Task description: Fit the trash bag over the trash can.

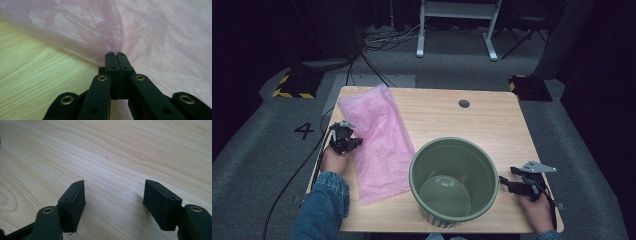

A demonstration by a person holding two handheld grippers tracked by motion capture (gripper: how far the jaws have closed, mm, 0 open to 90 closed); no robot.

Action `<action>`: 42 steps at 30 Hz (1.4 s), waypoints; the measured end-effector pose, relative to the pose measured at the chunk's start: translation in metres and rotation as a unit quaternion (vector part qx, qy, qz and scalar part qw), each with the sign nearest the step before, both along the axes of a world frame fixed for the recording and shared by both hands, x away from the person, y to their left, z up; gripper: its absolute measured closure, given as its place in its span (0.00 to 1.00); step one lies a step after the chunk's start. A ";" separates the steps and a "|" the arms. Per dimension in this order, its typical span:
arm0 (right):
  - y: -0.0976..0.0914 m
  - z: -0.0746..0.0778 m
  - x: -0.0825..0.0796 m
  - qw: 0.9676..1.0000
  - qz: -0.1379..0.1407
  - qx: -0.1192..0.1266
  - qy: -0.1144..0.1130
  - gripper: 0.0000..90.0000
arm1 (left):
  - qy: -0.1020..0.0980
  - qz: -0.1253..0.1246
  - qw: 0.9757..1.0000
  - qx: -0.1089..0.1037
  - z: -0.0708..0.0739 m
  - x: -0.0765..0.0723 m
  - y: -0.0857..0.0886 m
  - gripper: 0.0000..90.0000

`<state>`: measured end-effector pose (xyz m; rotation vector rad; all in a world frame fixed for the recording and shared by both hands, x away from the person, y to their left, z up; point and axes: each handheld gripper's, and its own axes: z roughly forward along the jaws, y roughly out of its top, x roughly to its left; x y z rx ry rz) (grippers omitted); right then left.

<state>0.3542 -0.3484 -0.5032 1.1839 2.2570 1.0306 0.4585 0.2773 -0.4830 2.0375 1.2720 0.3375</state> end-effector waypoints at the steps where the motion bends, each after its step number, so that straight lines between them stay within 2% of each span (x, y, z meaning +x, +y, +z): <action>1: 0.000 0.000 0.000 1.000 0.000 0.000 0.000 0.38 | -0.008 -0.005 1.000 -0.017 0.002 -0.003 0.002 0.99; 4: 0.000 0.000 0.000 1.000 0.000 0.000 0.000 0.38 | -0.033 -0.020 0.996 -0.076 0.010 -0.010 0.010 0.99; 6: 0.000 0.000 0.000 1.000 0.000 0.000 0.000 0.38 | -0.050 -0.030 0.994 -0.097 0.015 -0.015 0.012 1.00; 12: 0.000 0.000 0.000 1.000 0.000 0.000 0.000 0.38 | -0.103 -0.055 0.987 -0.115 0.035 -0.032 0.012 1.00; 16: 0.000 0.000 0.000 1.000 0.001 0.000 0.000 0.38 | -0.139 -0.061 0.980 -0.131 0.051 -0.044 0.012 1.00; 18: 0.000 0.000 0.000 1.000 0.001 0.000 0.000 0.38 | -0.149 -0.066 0.976 -0.141 0.059 -0.049 0.012 1.00; 23: 0.001 0.000 -0.001 1.000 0.006 0.001 0.001 0.38 | -0.180 -0.078 0.969 -0.148 0.081 -0.060 0.008 1.00; 27: 0.001 0.000 -0.001 1.000 0.007 0.001 0.001 0.38 | -0.195 -0.086 0.966 -0.144 0.096 -0.065 0.003 1.00; 31: 0.002 0.000 -0.001 1.000 0.013 -0.001 0.000 0.38 | -0.215 -0.093 0.961 -0.149 0.113 -0.070 -0.001 1.00; 42: 0.008 0.000 -0.006 1.000 0.030 0.000 0.000 0.38 | -0.243 -0.105 0.953 -0.147 0.144 -0.081 -0.008 1.00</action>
